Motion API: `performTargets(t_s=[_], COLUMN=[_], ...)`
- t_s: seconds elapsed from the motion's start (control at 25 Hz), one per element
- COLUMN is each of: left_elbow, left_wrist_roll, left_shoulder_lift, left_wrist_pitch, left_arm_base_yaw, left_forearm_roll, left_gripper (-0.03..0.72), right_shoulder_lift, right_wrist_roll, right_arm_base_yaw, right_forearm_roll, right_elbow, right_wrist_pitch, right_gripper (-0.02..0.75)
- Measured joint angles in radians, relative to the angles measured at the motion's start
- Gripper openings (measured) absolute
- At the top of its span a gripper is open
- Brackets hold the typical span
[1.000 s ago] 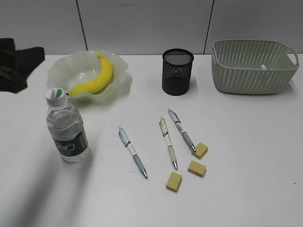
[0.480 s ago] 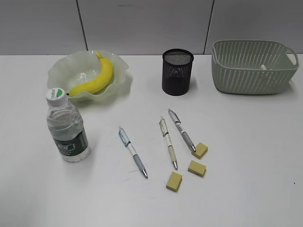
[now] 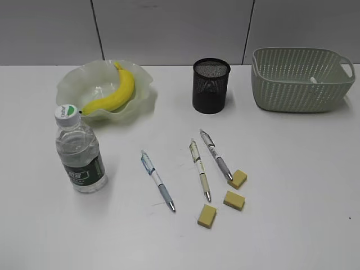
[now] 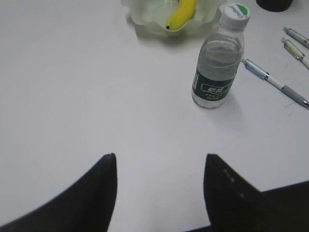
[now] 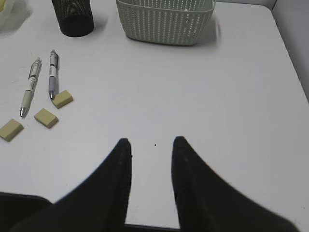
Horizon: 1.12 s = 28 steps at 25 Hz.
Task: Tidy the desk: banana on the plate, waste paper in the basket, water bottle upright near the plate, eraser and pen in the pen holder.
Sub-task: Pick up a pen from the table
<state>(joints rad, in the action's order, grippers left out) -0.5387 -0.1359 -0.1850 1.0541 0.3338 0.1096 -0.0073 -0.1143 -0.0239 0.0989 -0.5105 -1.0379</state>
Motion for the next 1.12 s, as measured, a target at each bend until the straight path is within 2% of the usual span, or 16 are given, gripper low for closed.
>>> performTargets(t_s=[0.2, 0.32, 0.56, 0.76, 0.92, 1.0, 1.12], left_elbow=[0.000, 0.000, 0.000, 0.000, 0.000, 0.000, 0.000], left_wrist_roll=[0.000, 0.000, 0.000, 0.000, 0.000, 0.000, 0.000], left_shoulder_lift=[0.018, 0.018, 0.058, 0.151, 0.190, 0.190, 0.190], left_wrist_pitch=[0.000, 0.000, 0.000, 0.001, 0.001, 0.001, 0.001], left_arm_base_yaw=[0.000, -0.002, -0.065, -0.127, -0.135, -0.135, -0.135], left_forearm_roll=[-0.003, -0.003, -0.011, -0.015, -0.015, -0.015, -0.015], left_gripper=[0.404, 0.395, 0.393, 0.374, 0.365, 0.362, 0.361], right_shoulder_lift=[0.000, 0.000, 0.118, 0.408, 0.708, 0.880, 1.105], right_wrist_roll=[0.000, 0.000, -0.062, -0.189, -0.264, -0.330, -0.395], right_arm_base_yaw=[0.000, 0.000, 0.000, -0.006, -0.005, -0.006, -0.068], right_forearm_roll=[0.001, 0.043, 0.129, 0.233, 0.274, 0.350, 0.417], right_elbow=[0.000, 0.000, -0.008, -0.019, -0.045, -0.073, -0.138], right_wrist_pitch=[0.000, 0.001, 0.020, 0.147, 0.278, 0.325, 0.395], right_gripper=[0.246, 0.245, 0.244, 0.244, 0.244, 0.244, 0.244])
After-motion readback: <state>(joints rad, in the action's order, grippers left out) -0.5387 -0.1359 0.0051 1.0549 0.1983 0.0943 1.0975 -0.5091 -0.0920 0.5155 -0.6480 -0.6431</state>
